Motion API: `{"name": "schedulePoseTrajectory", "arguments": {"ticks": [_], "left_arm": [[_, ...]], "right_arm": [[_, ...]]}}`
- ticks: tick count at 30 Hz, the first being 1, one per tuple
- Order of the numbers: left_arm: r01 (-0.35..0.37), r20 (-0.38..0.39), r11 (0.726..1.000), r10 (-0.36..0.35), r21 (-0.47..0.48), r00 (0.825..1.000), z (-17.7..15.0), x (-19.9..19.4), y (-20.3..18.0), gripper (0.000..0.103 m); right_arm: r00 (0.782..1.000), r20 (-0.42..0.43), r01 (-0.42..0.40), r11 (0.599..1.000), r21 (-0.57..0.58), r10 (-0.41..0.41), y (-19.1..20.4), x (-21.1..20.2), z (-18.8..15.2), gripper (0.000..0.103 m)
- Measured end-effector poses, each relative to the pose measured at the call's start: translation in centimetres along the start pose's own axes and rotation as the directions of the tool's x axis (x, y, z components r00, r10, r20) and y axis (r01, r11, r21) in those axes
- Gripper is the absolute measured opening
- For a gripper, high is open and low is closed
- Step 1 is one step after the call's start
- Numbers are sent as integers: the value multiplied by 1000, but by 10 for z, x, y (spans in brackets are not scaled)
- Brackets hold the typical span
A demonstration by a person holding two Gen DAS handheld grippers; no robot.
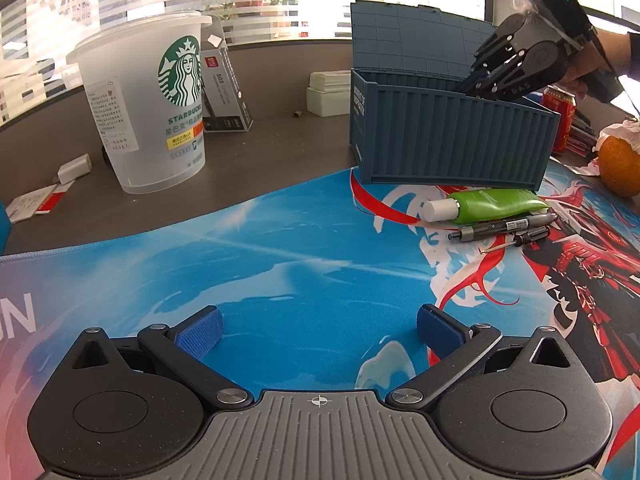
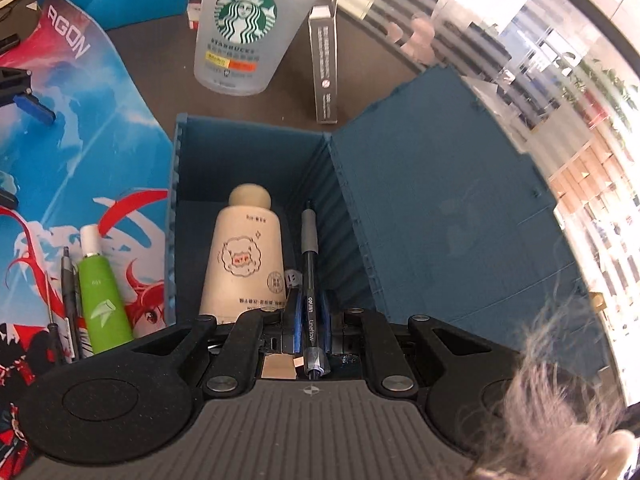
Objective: Organize rigid objects
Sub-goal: 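Carry the grey pen over the teal box and lower it inside, then open the right gripper to release the pen and lift away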
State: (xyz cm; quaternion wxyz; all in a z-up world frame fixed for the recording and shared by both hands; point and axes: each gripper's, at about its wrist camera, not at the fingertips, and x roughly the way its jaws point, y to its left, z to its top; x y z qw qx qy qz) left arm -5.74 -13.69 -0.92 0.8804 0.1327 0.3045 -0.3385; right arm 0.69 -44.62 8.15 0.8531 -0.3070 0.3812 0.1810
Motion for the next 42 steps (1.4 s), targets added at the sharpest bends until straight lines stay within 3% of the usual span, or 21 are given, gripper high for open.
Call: {"name": "schedulePoseTrajectory", "arguments": {"ticks": [24, 34, 42], "left_arm": [[0, 0, 1000, 0, 0, 1000, 0, 0, 0, 103], [0, 0, 1000, 0, 0, 1000, 0, 0, 0, 103], [0, 0, 1000, 0, 0, 1000, 0, 0, 0, 103]], "right_arm": [[1000, 3, -10, 997, 71, 10, -11, 13, -14, 11], [999, 38, 6, 997, 73, -9, -7, -3, -7, 29], [986, 145, 61, 992, 114, -77, 1, -54, -8, 43]]}}
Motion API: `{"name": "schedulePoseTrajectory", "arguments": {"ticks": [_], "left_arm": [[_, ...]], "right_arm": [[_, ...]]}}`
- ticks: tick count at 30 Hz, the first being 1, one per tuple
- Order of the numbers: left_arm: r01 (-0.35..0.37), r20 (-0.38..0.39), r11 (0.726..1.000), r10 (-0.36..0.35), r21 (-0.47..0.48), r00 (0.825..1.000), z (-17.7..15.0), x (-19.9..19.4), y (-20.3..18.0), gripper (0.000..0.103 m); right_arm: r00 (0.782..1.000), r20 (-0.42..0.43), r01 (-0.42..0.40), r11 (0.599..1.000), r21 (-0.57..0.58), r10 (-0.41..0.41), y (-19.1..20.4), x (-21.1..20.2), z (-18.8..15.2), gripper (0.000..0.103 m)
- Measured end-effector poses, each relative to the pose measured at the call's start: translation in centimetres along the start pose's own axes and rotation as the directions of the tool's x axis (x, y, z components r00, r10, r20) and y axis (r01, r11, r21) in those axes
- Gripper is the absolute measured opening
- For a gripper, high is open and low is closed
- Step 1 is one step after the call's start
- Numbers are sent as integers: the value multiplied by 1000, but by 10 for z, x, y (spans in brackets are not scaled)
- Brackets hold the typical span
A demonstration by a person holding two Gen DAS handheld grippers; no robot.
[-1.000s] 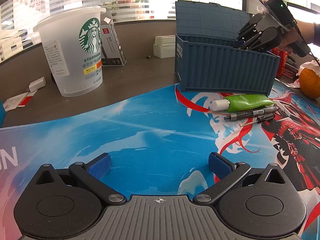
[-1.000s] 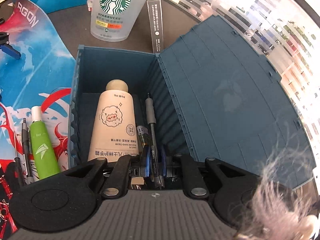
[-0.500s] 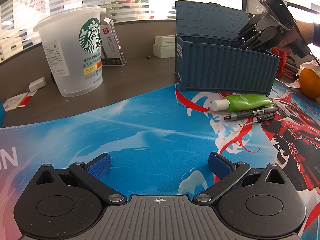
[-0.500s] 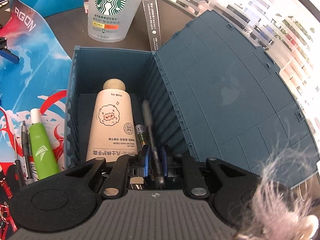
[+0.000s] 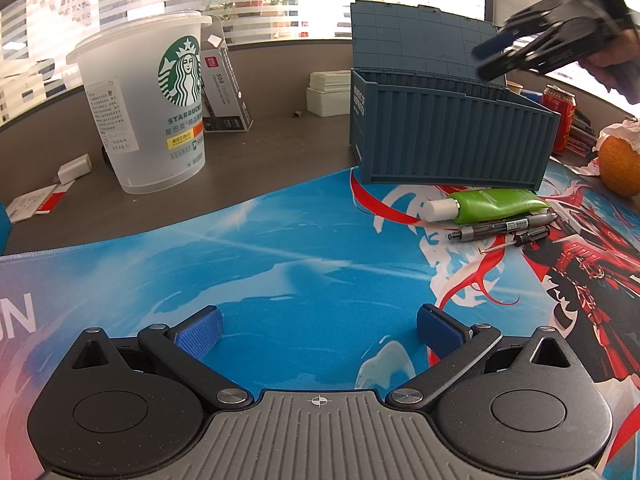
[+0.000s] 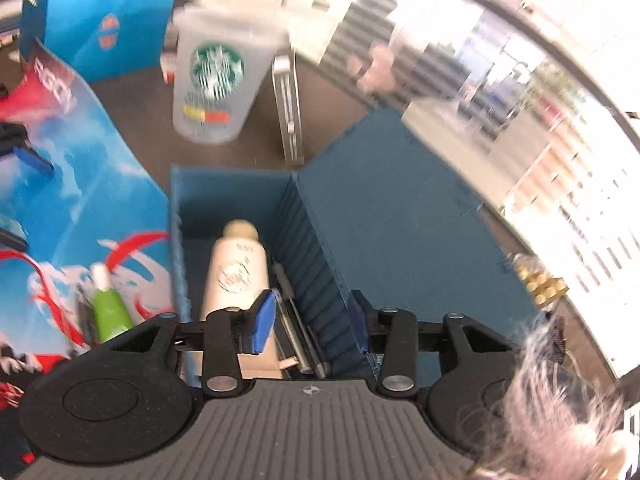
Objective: Organize rigid objects
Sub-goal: 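Open the right gripper to release the pen and lift away, then move the right tool back to the pens and grasp a thin black pen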
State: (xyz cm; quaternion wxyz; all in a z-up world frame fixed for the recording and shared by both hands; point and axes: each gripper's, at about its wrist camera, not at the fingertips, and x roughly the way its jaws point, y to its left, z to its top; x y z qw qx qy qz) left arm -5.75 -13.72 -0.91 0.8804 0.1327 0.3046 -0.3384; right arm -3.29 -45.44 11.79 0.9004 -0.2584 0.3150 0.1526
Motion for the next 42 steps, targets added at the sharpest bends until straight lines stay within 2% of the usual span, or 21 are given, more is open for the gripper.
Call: {"name": "schedulePoseTrajectory", "arguments": {"ticks": [2, 3, 5, 7, 9, 12, 17, 23, 25, 29, 34, 36, 38, 42], "left_arm": [[0, 0, 1000, 0, 0, 1000, 0, 0, 0, 103], [0, 0, 1000, 0, 0, 1000, 0, 0, 0, 103], [0, 0, 1000, 0, 0, 1000, 0, 0, 0, 103], [0, 0, 1000, 0, 0, 1000, 0, 0, 1, 103], [0, 0, 1000, 0, 0, 1000, 0, 0, 1, 103], [0, 0, 1000, 0, 0, 1000, 0, 0, 1, 103], [0, 0, 1000, 0, 0, 1000, 0, 0, 0, 103], [0, 0, 1000, 0, 0, 1000, 0, 0, 0, 103], [0, 0, 1000, 0, 0, 1000, 0, 0, 1, 103], [0, 0, 1000, 0, 0, 1000, 0, 0, 0, 103], [0, 0, 1000, 0, 0, 1000, 0, 0, 0, 103], [0, 0, 1000, 0, 0, 1000, 0, 0, 0, 103], [0, 0, 1000, 0, 0, 1000, 0, 0, 0, 103], [0, 0, 1000, 0, 0, 1000, 0, 0, 1, 103]], "right_arm": [[998, 64, -3, 999, 34, 1, 8, -21, -3, 57], [995, 105, -12, 998, 57, 6, 15, -33, -6, 60], [984, 175, -41, 994, 101, 23, 30, -50, -12, 75], [970, 241, -75, 988, 135, 41, 48, -68, -25, 83], [956, 285, -118, 981, 155, 70, 67, -79, -40, 84], [948, 291, -188, 965, 182, 130, 97, -76, -61, 84], [952, 236, -248, 942, 226, 195, 126, -50, -87, 76], [950, 210, -280, 929, 244, 231, 137, -27, -91, 67], [951, 192, -285, 928, 240, 242, 139, -20, -90, 65], [953, 168, -288, 927, 242, 252, 141, -11, -92, 53], [959, 144, -271, 934, 233, 243, 142, -7, -93, 47], [960, 134, -272, 936, 223, 247, 143, -9, -92, 40], [964, 122, -256, 945, 202, 235, 146, -11, -92, 26], [971, 104, -233, 951, 202, 216, 145, -11, -91, 17]]}}
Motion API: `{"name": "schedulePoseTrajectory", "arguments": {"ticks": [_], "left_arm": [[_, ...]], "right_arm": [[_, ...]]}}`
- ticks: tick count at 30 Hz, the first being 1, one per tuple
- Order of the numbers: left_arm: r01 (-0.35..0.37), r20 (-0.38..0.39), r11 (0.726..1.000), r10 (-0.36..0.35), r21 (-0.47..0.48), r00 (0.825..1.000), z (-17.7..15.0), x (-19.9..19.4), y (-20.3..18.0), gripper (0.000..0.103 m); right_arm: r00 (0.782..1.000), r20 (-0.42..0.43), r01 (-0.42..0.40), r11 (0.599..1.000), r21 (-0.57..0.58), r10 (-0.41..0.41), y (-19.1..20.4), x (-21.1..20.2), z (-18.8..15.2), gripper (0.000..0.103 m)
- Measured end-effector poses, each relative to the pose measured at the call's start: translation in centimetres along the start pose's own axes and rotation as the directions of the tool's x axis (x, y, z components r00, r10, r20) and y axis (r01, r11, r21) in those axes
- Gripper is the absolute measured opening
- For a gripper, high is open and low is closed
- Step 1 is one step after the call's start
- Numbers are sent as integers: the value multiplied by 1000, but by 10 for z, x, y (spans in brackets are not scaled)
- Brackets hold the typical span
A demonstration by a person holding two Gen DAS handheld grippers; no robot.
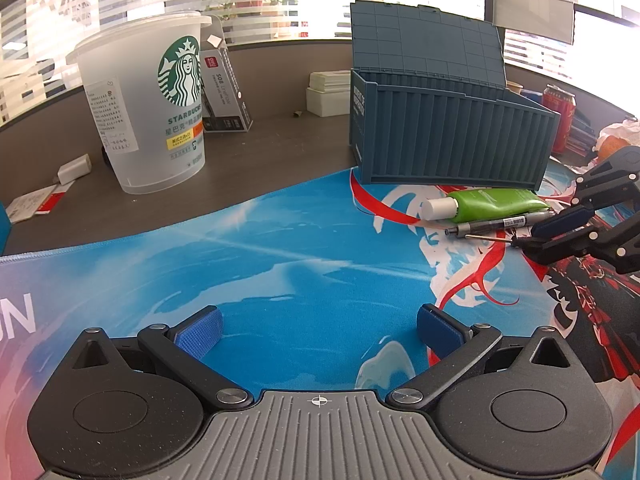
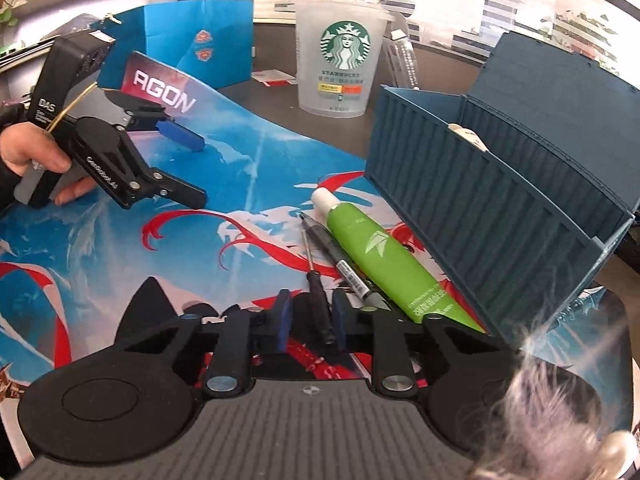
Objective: Organize rigid objects
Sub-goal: 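Move the right tool back to the pens and grasp a thin black pen, then carry the black pen into the teal box with the right gripper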
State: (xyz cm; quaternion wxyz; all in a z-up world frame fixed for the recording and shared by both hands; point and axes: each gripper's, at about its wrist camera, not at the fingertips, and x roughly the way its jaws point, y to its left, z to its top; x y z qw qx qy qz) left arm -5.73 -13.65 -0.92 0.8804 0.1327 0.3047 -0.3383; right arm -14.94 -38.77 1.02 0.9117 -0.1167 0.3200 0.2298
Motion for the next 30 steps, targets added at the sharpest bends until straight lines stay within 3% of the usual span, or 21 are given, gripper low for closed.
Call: {"name": "schedulePoseTrajectory", "arguments": {"ticks": [2, 9, 15, 30], "left_arm": [[0, 0, 1000, 0, 0, 1000, 0, 0, 0, 103], [0, 0, 1000, 0, 0, 1000, 0, 0, 0, 103], [0, 0, 1000, 0, 0, 1000, 0, 0, 0, 103], [0, 0, 1000, 0, 0, 1000, 0, 0, 0, 103]], "right_arm": [[1000, -5, -23, 999, 23, 23, -2, 1, 1, 11], [994, -89, -60, 997, 44, 64, -9, 9, 18, 10], [989, -127, -82, 995, -61, 73, 9, 2, 26, 9], [992, -125, -18, 977, -213, -9, -1, -35, 74, 9]]}}
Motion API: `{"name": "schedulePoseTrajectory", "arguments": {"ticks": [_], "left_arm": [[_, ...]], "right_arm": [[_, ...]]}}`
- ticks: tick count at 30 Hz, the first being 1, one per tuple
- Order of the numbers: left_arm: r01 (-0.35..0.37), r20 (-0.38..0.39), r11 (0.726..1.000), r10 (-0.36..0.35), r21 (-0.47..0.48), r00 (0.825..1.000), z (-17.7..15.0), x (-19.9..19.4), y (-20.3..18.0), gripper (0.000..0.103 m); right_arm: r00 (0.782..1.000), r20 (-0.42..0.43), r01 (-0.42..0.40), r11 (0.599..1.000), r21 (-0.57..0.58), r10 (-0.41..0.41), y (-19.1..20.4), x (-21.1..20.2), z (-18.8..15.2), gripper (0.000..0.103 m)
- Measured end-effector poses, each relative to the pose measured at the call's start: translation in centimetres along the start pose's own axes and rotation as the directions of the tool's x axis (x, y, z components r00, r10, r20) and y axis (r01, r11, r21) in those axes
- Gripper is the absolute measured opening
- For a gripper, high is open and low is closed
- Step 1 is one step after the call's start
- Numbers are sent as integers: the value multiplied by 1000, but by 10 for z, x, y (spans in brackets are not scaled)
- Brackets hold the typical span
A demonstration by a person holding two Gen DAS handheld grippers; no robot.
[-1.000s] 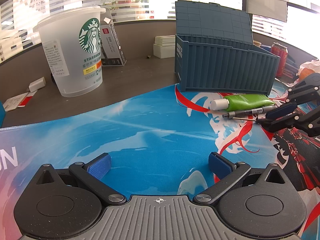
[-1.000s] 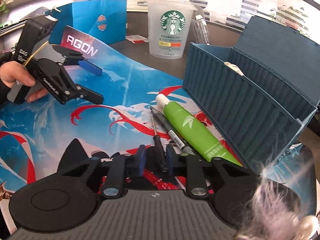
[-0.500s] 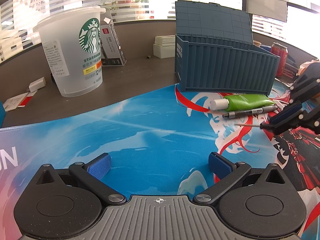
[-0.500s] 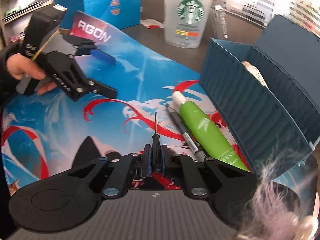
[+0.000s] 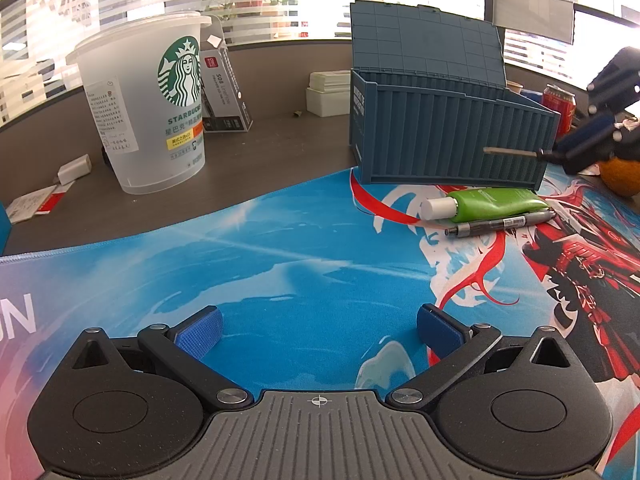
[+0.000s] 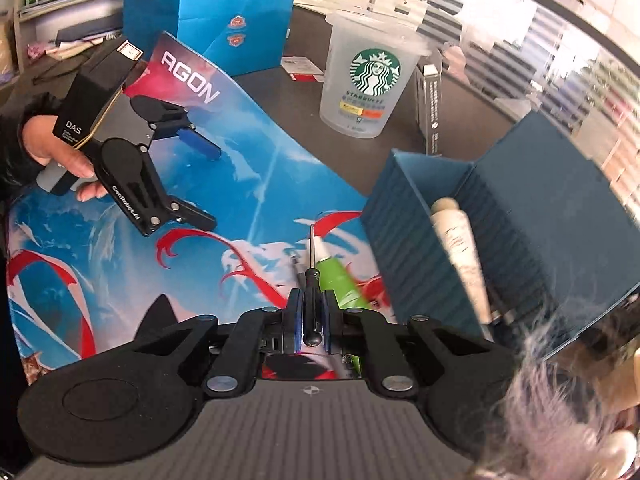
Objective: Organize rigid objects
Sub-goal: 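Carry the black pen into the teal box with the right gripper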
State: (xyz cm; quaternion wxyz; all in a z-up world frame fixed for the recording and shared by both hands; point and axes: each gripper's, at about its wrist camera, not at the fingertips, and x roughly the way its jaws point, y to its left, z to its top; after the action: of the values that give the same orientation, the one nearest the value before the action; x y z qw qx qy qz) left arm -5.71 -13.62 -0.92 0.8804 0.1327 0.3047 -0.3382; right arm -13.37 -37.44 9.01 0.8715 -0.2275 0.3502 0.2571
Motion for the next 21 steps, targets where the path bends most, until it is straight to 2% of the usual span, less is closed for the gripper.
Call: {"name": "schedulePoseTrajectory", "arguments": {"ticks": [12, 21], "left_arm": [[0, 0, 1000, 0, 0, 1000, 0, 0, 0, 103], [0, 0, 1000, 0, 0, 1000, 0, 0, 0, 103]], "right_arm": [[996, 37, 80, 997, -6, -80, -41, -9, 21, 9], [991, 48, 127, 992, 3, -127, -73, -5, 26, 9]]}}
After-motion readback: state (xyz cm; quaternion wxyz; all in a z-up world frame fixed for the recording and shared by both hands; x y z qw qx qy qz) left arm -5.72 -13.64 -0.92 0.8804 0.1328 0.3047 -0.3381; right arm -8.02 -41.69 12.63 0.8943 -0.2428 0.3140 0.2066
